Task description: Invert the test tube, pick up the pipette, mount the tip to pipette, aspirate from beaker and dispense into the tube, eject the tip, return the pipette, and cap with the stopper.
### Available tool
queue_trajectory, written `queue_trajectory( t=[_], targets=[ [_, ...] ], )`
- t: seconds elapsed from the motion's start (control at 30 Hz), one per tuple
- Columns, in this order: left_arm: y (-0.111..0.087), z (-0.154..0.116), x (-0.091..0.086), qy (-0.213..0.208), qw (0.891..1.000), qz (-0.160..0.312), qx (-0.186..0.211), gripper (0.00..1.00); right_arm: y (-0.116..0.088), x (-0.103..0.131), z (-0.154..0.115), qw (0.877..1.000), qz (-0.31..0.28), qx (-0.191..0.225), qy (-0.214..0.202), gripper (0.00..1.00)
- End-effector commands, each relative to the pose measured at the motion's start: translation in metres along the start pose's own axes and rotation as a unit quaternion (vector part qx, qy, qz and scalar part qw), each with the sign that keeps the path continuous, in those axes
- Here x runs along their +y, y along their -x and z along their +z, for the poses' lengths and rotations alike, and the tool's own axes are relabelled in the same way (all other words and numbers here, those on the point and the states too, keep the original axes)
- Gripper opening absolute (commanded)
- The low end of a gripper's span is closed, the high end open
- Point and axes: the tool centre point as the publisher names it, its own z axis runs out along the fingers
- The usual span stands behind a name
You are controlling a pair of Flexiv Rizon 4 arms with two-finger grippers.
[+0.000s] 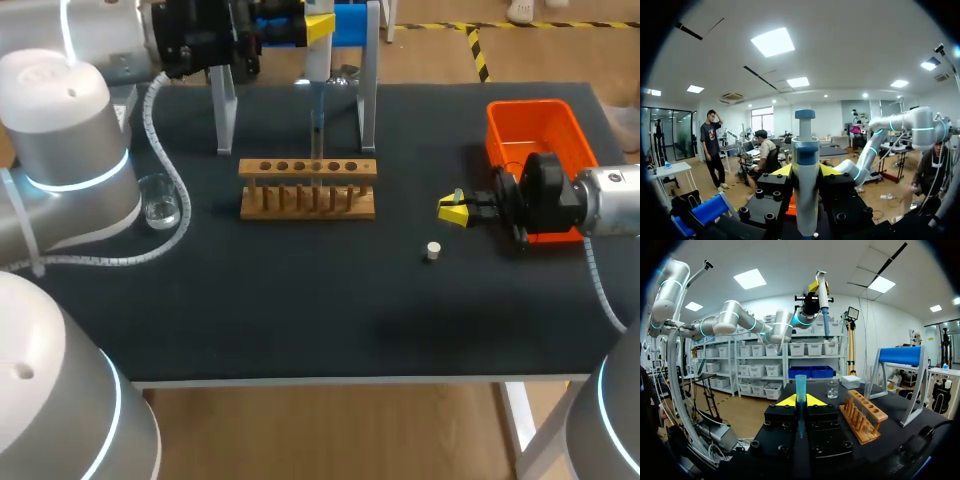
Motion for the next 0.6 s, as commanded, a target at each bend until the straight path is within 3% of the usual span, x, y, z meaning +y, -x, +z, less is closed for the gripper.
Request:
queue_trajectory(
  t=[0.03, 0.6],
  targets=[
    [0.0007, -0.0028, 0.0024, 0.000, 1.000, 0.000, 0.003, 0.00, -0.0006, 0.0000, 0.0000, 1.000, 0.000, -0.001, -0.001, 0.00],
    [-0.0036, 0.0001, 0.0062, -0.003, 1.000, -0.010, 0.005, 0.00, -0.0006, 0.0000, 0.0000, 1.000, 0.000, -0.001, -0.001, 0.00]
  ],
)
